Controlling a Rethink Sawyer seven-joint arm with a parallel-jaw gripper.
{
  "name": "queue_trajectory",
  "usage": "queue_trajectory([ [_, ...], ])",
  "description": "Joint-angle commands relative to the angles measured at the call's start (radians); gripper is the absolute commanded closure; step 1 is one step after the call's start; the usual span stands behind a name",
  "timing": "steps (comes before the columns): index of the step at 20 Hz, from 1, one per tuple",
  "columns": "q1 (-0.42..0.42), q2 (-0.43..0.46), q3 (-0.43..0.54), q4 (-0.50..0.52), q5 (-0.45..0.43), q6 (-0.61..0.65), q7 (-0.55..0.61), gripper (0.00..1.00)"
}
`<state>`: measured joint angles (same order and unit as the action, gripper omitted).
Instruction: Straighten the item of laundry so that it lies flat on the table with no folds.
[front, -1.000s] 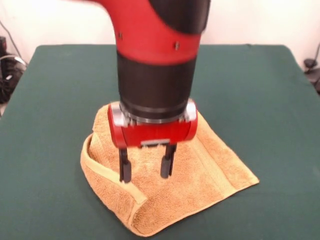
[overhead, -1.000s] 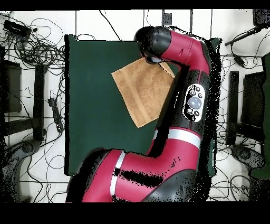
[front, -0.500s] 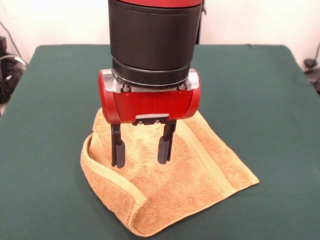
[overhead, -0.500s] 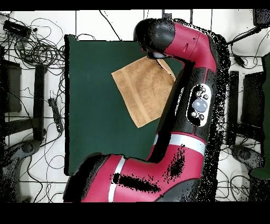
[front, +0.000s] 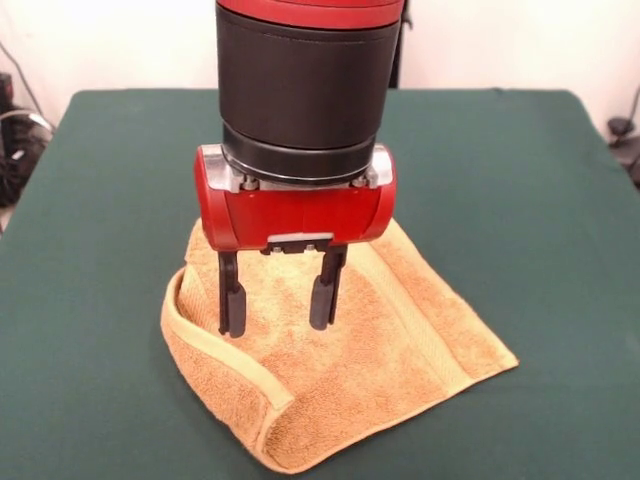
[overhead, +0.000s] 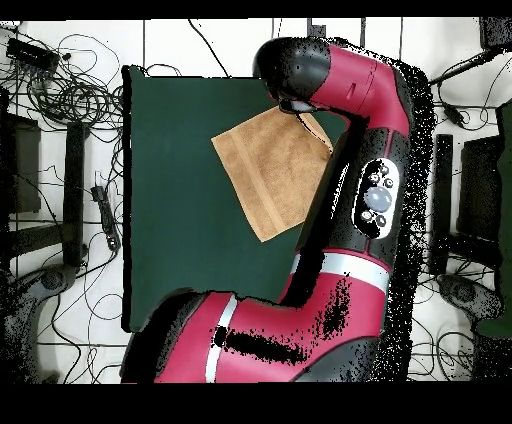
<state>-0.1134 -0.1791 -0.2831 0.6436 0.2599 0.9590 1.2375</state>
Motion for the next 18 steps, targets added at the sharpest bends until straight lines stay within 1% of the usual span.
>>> queue_trajectory([
  [1, -0.019, 0.111, 0.122, 0.081, -0.041, -0.059, 0.073, 0.00],
  [7, -0.051, 0.182, 0.119, -0.018, -0.054, -0.059, 0.030, 0.00],
  [12, -0.067, 0.239, 0.112, -0.116, -0.053, -0.019, 0.008, 0.00],
  [17, -0.066, 0.250, 0.109, -0.142, -0.056, -0.013, 0.010, 0.00],
  [18, -0.066, 0.246, 0.113, -0.134, -0.056, -0.017, 0.011, 0.00],
])
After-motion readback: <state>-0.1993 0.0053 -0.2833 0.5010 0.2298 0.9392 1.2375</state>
